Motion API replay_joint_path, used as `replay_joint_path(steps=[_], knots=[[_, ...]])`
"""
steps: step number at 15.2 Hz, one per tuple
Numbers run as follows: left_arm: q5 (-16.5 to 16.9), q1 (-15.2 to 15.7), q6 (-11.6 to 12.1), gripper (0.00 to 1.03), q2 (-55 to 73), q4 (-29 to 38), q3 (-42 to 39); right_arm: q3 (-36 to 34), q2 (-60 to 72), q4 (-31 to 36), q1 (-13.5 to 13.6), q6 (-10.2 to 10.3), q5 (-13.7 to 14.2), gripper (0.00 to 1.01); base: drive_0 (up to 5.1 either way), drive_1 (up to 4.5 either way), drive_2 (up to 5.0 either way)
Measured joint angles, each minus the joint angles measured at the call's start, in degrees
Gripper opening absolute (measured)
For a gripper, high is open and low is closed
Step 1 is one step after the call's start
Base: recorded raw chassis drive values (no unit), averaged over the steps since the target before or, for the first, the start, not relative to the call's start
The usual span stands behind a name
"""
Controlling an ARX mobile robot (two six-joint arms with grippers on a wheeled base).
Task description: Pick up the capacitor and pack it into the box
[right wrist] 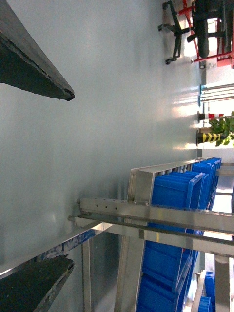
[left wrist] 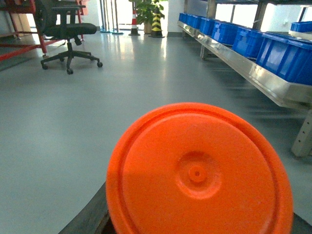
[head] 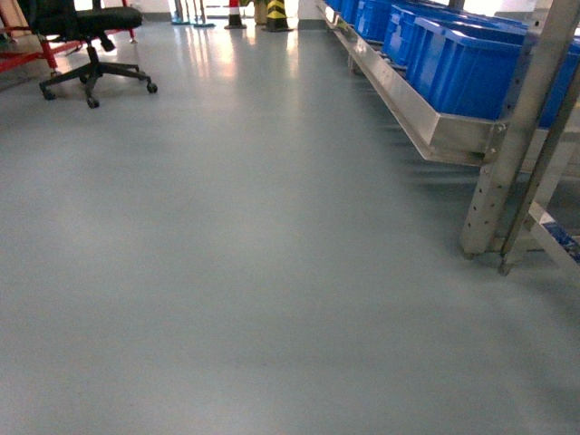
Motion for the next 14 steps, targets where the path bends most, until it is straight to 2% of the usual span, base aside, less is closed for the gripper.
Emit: replay_joint_path(steps=[14], knots=[[0.0, 0.0, 0.0, 0.44, 0.0, 0.0, 0.0, 0.0, 0.0, -0.1, 0.0, 0.0, 0.0, 0.98, -5.0, 2.46, 2.5]])
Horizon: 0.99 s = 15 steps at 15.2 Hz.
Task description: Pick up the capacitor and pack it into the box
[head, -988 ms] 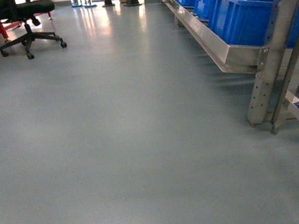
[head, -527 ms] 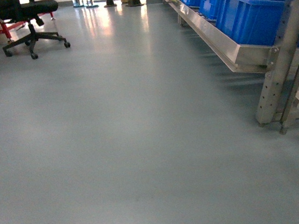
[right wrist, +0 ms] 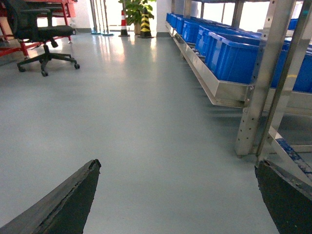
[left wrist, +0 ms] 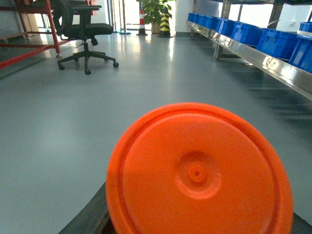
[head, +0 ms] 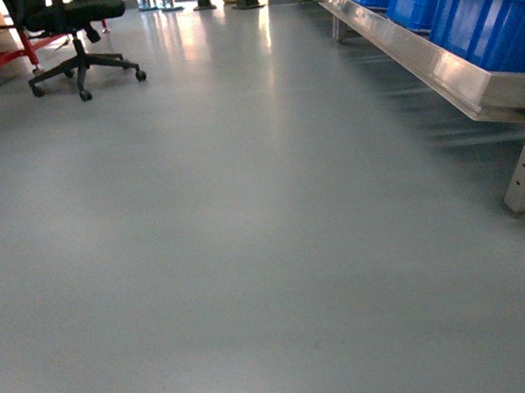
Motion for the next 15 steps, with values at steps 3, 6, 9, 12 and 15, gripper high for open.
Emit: replay_joint_path(steps=[3, 6, 9, 12, 15], knots=[[0.1, 0.0, 0.0, 0.44, 0.0, 0.1, 0.0, 0.0, 0.0, 0.0, 0.0, 0.0, 0.0, 0.98, -5.0, 2.47, 2.5], [0.0, 0.0, 0.0, 0.44, 0.0, 0.0, 0.0, 0.0, 0.0, -0.1, 0.0, 0.0, 0.0, 0.98, -5.0, 2.43, 2.4], [0.1, 0.0, 0.0, 0.44, 0.0, 0.0, 0.0, 0.0, 0.0, 0.1, 0.0, 0.0, 0.0, 0.98, -5.0, 2.47, 2.5], [0.0, 0.0, 0.0, 0.44, 0.0, 0.0, 0.0, 0.0, 0.0, 0.0, 0.0, 0.0, 0.0, 0.98, -5.1, 2.31, 2.3], [0.1, 0.0, 0.0, 0.44, 0.0, 0.1, 0.0, 0.0, 0.0, -0.1, 0.0, 0.0, 0.0, 0.98, -4.9, 2.52, 2.5]])
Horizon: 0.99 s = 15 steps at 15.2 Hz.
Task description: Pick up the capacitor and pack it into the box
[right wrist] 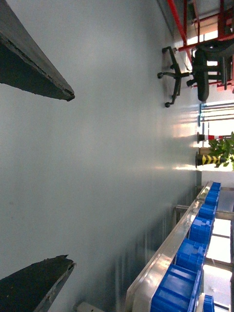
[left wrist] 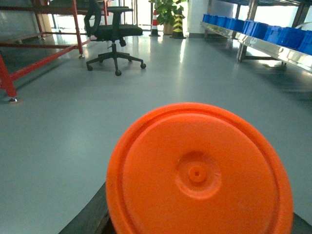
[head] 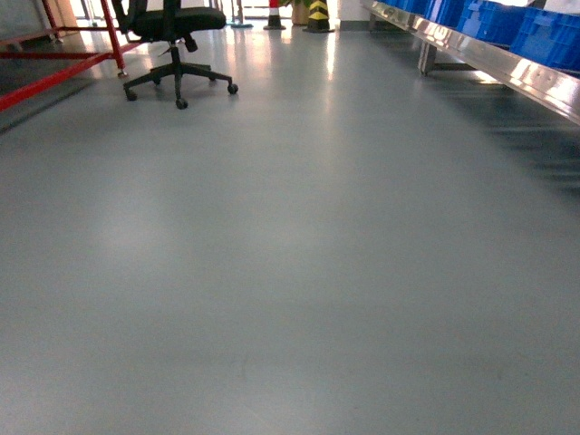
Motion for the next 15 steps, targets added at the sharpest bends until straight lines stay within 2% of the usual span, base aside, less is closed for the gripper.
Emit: replay_joint_path(steps=[15], knots=[[0.0, 0.0, 0.0, 0.44, 0.0, 0.1, 0.0, 0.0, 0.0, 0.1, 0.0, 0.0, 0.0, 0.98, -5.0, 2.5, 2.5]])
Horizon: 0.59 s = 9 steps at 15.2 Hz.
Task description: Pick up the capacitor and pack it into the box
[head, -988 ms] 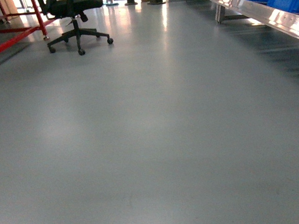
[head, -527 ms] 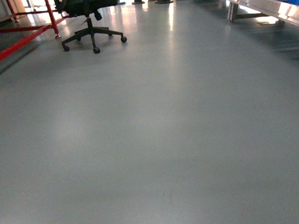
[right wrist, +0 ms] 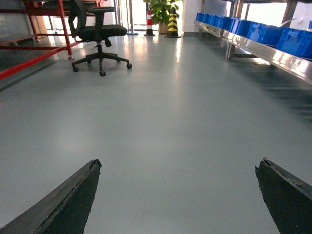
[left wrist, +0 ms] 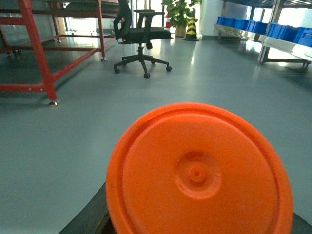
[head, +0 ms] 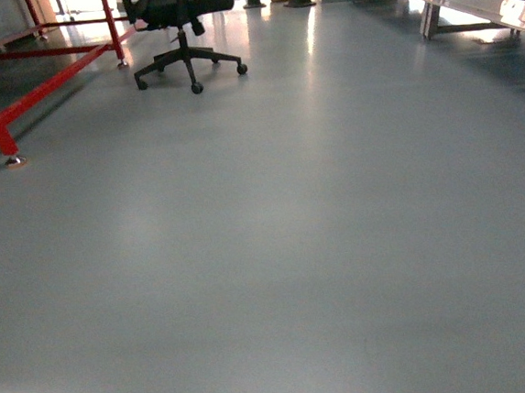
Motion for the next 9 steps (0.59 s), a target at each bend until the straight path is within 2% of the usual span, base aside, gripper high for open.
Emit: replay_joint_path(steps=[9], knots=[[0.0, 0.0, 0.0, 0.44, 0.0, -0.2, 0.0, 0.0, 0.0, 0.0, 0.0, 0.0, 0.0, 0.98, -5.0, 2.49, 2.5]])
